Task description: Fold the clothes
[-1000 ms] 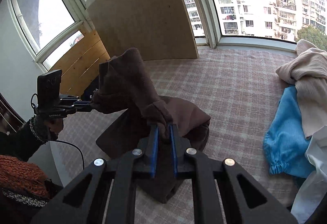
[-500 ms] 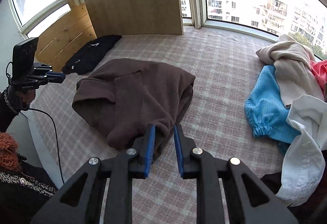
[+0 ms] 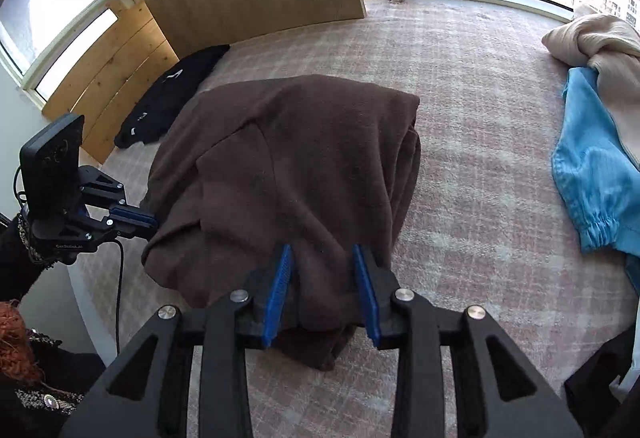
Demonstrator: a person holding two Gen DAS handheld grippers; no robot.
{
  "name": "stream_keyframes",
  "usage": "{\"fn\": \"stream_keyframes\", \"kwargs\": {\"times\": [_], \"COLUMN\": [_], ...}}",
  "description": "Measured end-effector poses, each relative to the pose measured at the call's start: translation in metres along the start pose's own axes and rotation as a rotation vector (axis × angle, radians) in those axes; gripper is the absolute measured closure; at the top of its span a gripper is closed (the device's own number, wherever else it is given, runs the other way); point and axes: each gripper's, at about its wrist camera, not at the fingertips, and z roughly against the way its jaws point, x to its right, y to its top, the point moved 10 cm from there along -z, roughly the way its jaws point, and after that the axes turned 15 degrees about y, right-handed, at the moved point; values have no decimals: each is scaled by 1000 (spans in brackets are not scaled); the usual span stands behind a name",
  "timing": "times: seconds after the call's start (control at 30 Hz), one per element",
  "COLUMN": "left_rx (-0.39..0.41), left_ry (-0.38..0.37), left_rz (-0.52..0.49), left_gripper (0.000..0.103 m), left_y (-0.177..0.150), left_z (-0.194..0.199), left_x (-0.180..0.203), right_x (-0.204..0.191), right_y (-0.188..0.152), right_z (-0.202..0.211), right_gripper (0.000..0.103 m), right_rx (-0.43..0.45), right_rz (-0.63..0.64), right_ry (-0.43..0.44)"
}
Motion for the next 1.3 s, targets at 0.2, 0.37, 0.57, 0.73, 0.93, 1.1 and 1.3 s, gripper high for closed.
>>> {"fn": "stream_keyframes", "kwargs": {"times": [0.2,0.37,0.57,0.73,0.93,1.1,1.3], "left_rx": [93,156,136,14,2,55,61], "left_ry": [39,32,62,102,26,37,73], "left_rz": [-58,-127,-262,-393,-304,-307,-318], "left_gripper": [99,99,99,100,100,98,98], "left_y": [42,94,118,87,85,100,105], "left_z": [40,22,-26,-71,-67,-44,-55], "left_x": [10,46,99,116,106,108,107], "right_x": [19,58,61,65,66,59,55], "right_y": [48,72,78,84,100,88,75], "right_z": [37,13,-26,-32,3,-11,-43], "right_gripper": [71,71,71,98,98,89,89], "right_rx": [115,95,-3,-81,-9,-52,-136], "right_rz": [-57,-190,-202,-27,-23,-162,-205], "right_ry": [8,17,46,-83,-106,30,93]}}
